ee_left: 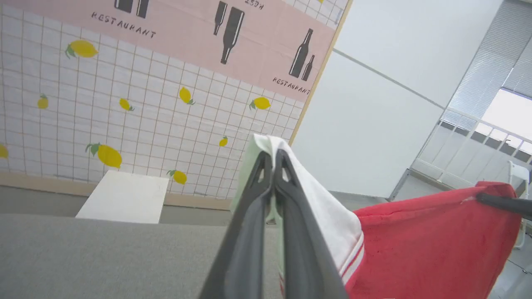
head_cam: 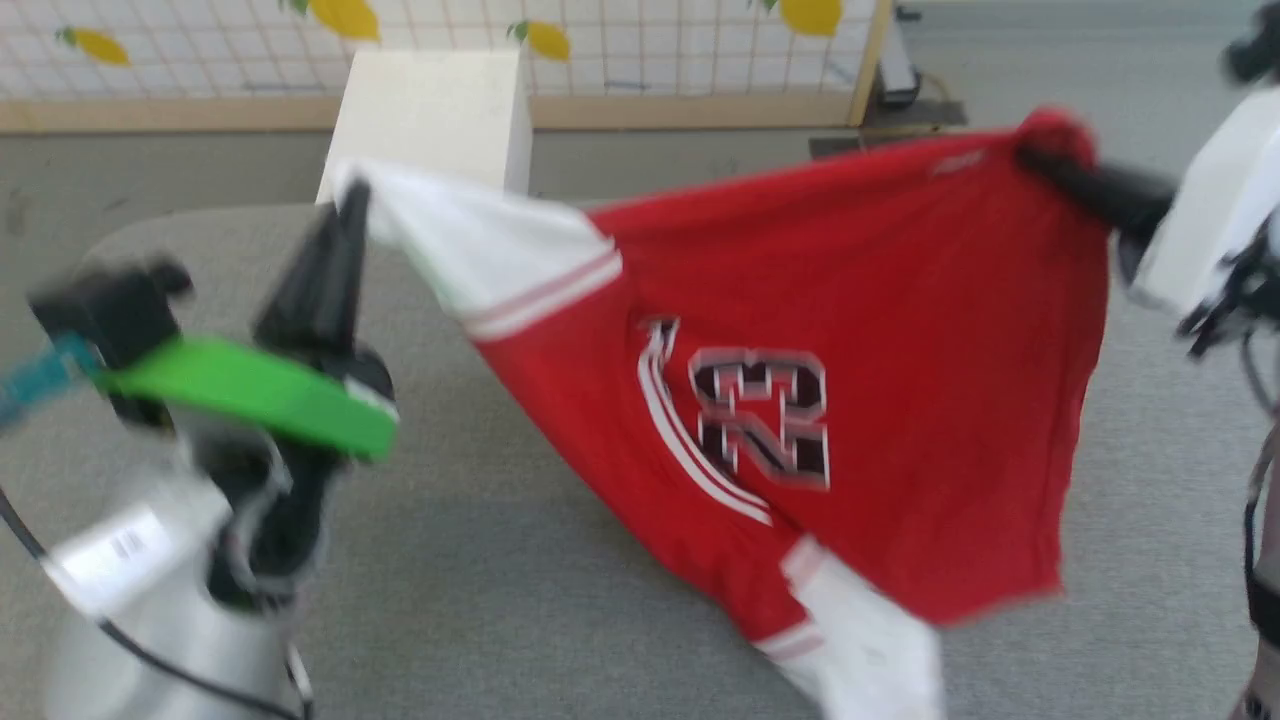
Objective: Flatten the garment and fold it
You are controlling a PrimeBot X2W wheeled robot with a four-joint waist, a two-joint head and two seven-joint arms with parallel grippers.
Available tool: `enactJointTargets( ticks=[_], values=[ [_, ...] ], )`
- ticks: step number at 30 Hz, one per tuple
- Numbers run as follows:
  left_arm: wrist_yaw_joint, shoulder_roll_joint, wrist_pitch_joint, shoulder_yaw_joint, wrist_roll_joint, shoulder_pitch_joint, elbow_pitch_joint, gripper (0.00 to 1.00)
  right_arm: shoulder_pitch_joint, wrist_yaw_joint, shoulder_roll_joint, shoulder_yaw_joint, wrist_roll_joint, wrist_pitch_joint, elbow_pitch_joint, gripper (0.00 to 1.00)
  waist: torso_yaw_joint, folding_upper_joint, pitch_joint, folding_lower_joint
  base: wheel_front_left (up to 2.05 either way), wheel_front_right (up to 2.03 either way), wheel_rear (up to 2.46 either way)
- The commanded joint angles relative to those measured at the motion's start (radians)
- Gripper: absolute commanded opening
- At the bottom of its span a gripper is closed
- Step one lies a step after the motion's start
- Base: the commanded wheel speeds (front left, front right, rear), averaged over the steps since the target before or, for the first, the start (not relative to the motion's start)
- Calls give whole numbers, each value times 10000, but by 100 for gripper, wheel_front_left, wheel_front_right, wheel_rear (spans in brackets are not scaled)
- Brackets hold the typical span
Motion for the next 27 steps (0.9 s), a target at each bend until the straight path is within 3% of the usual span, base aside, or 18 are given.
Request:
enactJointTargets(
  ticks=[1,5,12,19,27],
  values=[
    [-173,215,95,49,-26,-610,140,0,-404,-13,157,-203,-123,105,-64,0,-368,-1,-398,0,0,0,0],
    [-516,706,518,75,94,-2446,995,0,-1760,-13,519,-899,-849,290,67,0,-305,-1,-89,0,0,0,0],
    [-691,1245,861,-208,978,-5667,3006,0,-4144,-13,861,-1413,-2600,-317,1032,0,-251,-1,976,0,0,0,0],
    [-321,1445,800,-473,2126,-8752,4754,0,-6602,-13,1303,-1705,-4226,-2232,2352,0,-322,-1,2493,0,0,0,0],
    [113,1416,-169,-704,3208,-11105,5601,0,-8408,-13,1498,-1725,-4729,-4397,3655,0,-354,-1,3803,0,0,0,0]
  ],
)
